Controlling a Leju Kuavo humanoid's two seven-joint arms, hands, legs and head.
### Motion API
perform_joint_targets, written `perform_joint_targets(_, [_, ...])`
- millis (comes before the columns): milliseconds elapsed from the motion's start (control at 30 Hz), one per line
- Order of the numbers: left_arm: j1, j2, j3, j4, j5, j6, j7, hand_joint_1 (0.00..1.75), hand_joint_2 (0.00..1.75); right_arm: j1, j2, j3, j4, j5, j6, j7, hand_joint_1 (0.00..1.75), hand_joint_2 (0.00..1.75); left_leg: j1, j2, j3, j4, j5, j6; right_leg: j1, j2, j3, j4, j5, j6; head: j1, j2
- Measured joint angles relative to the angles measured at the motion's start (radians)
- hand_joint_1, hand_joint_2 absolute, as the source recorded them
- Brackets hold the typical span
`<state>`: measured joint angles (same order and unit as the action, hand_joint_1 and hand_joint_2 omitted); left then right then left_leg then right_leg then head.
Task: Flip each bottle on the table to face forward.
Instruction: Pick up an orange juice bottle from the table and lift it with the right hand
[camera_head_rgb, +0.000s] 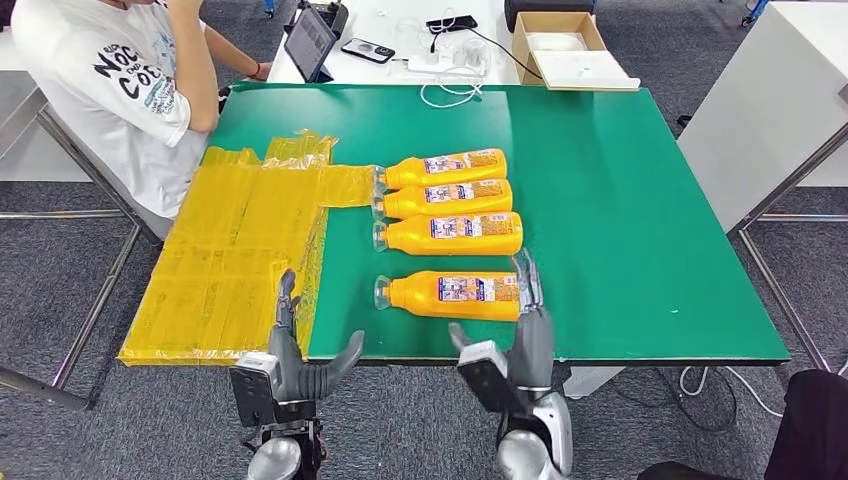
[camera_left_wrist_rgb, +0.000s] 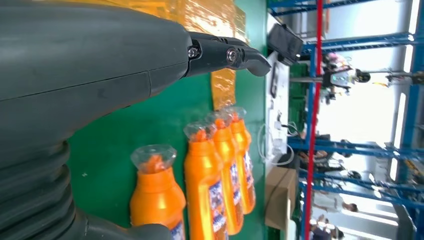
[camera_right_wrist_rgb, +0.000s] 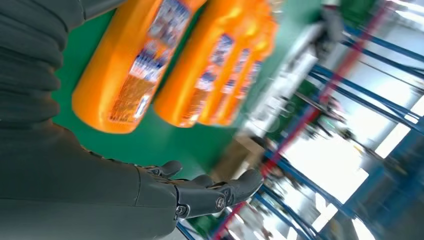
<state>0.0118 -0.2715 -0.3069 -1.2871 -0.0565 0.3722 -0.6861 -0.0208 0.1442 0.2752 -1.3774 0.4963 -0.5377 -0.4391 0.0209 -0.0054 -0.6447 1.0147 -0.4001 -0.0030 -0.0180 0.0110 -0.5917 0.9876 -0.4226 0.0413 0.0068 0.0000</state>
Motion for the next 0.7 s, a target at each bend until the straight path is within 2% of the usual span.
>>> perform_joint_targets(200, [-0.007,-0.004,0.009,0.0,-0.018,-0.033,0.003,0.0,1.75,-0.114,-0.067,-0.062,0.084,0.021,0.153,0.094,0.0,1.75,0.0,0.0,0.0,0.0,0.001,0.001,0.0,0.0,0.0,0.0,0.001,0.001,0.0,0.0])
perform_joint_targets(367, [-0.009,-0.006,0.018,0.0,-0.031,-0.05,0.013,0.0,1.75,-0.193,-0.098,-0.076,0.18,0.059,0.243,0.163,0.0,1.75,0.0,0.0,0.0,0.0,0.001,0.001,0.0,0.0,0.0,0.0,0.001,0.001,0.0,0.0])
perform_joint_targets(500, [-0.01,-0.007,0.023,0.0,-0.038,-0.062,0.024,0.0,1.75,-0.248,-0.111,-0.076,0.274,0.075,0.291,0.21,0.0,1.75,0.0,0.0,-0.001,0.0,0.001,0.001,0.0,0.0,0.0,0.0,0.001,0.001,0.0,0.0])
perform_joint_targets(700, [-0.012,-0.008,0.029,0.002,-0.049,-0.074,0.035,0.0,1.75,-0.316,-0.123,-0.074,0.394,0.078,0.331,0.237,0.0,1.75,0.0,0.0,-0.001,0.0,0.001,0.001,0.0,0.0,0.0,0.0,0.001,0.001,0.0,0.0])
